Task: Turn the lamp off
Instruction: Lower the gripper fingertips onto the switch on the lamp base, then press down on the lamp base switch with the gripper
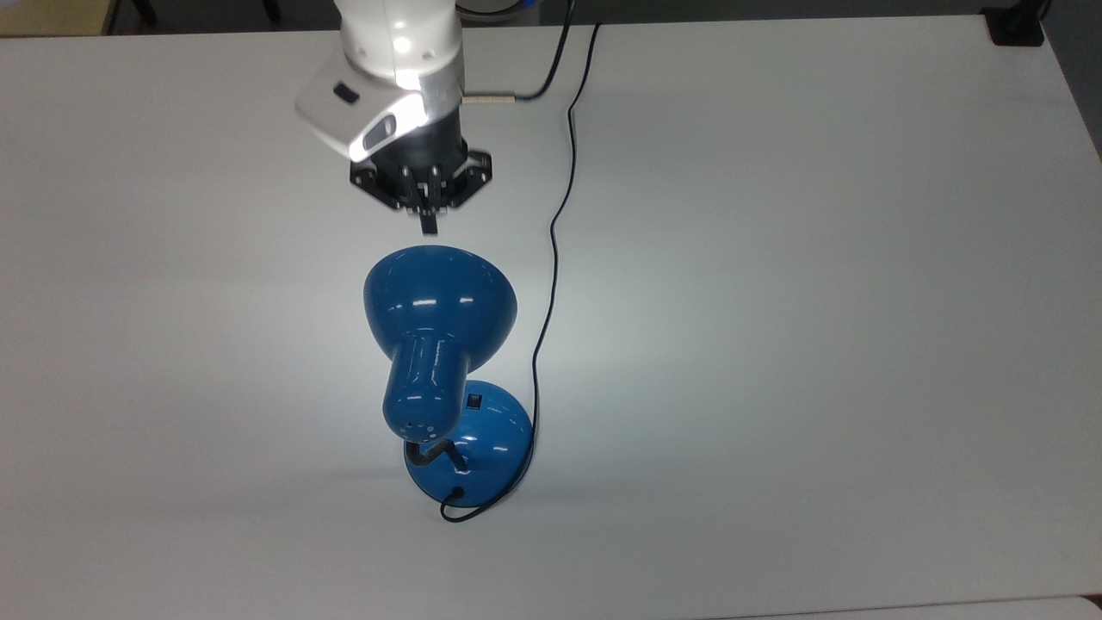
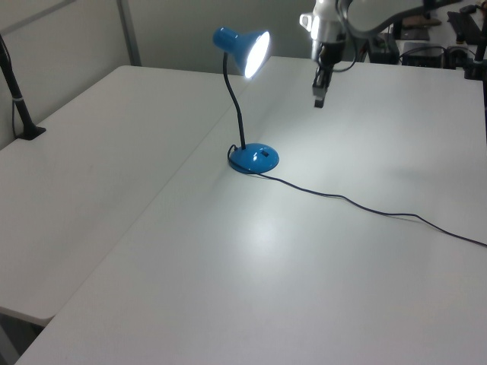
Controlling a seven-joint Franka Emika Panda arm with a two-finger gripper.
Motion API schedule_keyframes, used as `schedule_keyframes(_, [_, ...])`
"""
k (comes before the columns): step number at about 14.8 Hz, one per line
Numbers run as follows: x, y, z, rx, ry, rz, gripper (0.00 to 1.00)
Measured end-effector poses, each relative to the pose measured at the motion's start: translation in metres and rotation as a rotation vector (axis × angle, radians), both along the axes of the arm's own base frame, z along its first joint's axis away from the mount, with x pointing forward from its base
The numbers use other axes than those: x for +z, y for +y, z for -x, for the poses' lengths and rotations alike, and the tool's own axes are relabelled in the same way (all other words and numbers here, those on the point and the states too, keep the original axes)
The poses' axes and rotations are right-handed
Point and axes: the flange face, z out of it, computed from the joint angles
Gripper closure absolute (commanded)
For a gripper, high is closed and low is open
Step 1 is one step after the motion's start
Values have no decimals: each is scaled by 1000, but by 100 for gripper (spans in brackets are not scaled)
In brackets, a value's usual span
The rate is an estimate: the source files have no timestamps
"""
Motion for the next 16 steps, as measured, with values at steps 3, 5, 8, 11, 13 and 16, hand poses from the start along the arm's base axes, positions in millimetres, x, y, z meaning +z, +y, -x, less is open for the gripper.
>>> schedule_keyframes(3, [-46, 3, -31, -10, -114, -11, 100])
schedule_keyframes(5, [-69, 4, -44, -20, -153, -7, 100])
schedule_keyframes(8, [-93, 8, -65, -16, -170, 3, 100])
schedule_keyframes(11, [-104, 15, -75, -5, -173, 6, 100])
schedule_keyframes(13, [-115, 25, -79, 9, -182, 8, 100])
schedule_keyframes(16, [-131, 40, -85, 25, -198, 8, 100])
